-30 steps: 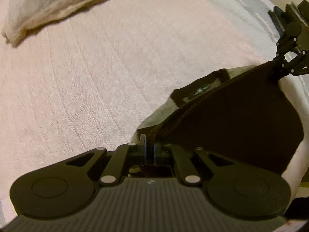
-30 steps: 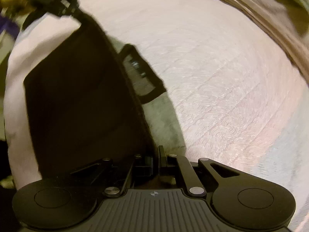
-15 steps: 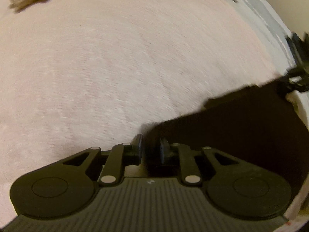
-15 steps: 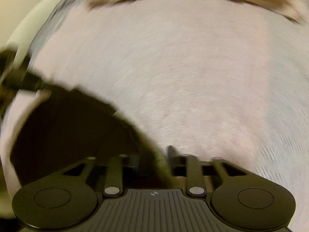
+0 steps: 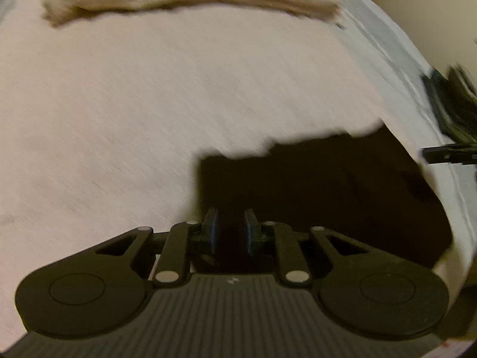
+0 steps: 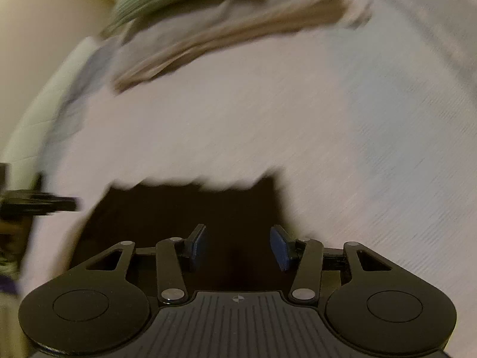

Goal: Fold large clothes
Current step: 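Lay the folded hem down and open both grippers above the sweater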

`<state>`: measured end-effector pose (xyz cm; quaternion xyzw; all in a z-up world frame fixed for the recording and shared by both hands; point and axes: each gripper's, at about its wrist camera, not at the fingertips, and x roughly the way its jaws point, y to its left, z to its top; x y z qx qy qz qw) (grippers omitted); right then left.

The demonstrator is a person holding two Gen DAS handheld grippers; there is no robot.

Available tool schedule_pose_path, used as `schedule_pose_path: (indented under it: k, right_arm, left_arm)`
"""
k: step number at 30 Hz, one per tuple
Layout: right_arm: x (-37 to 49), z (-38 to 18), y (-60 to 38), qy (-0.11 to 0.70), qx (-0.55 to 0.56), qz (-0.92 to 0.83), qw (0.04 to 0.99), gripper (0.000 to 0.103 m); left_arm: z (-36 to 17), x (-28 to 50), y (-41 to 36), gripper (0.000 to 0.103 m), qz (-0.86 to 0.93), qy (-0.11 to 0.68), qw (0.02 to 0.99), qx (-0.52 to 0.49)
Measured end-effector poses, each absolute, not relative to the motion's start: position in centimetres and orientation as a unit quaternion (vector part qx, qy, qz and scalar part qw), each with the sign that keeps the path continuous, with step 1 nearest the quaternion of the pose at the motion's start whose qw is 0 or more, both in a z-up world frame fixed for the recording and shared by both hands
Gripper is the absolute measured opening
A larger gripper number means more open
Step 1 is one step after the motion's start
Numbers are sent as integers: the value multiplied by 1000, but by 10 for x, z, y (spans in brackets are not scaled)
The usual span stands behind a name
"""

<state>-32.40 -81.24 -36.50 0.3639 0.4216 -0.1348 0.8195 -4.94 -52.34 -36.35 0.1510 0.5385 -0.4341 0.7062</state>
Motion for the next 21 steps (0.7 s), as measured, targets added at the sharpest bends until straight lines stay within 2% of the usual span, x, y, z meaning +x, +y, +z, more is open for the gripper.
schedule_pose_path:
  k: [4, 6, 7, 13, 14, 17, 21]
  right_arm:
    - [-327, -393, -793, 441, 381, -130, 802, 45]
    - [-335, -400, -797, 439, 382, -137, 802, 43]
    - [-339, -399, -799, 439, 380, -140, 802, 43]
    - [-361, -367, -800, 457, 332, -200, 800, 43]
    - [-365, -356, -794, 448, 329, -193, 809, 43]
    - [-368, -335, -761, 424, 332, -156, 828, 43]
    - [-366, -344, -701, 450, 318, -79, 831, 43]
  left_arm:
    - [-396, -79, -522, 14, -431, 555, 691, 169]
    - [-407, -81, -516, 11, -421, 554, 696, 178]
    - [-409, -78, -513, 5, -414, 556, 700, 173]
    - [-380, -75, -499, 5, -388, 539, 718, 209]
    - [-375, -79, -495, 9, -384, 535, 721, 216]
    - [-349, -102, -487, 9, -396, 532, 719, 207]
    - [-341, -151, -481, 9, -430, 546, 694, 188]
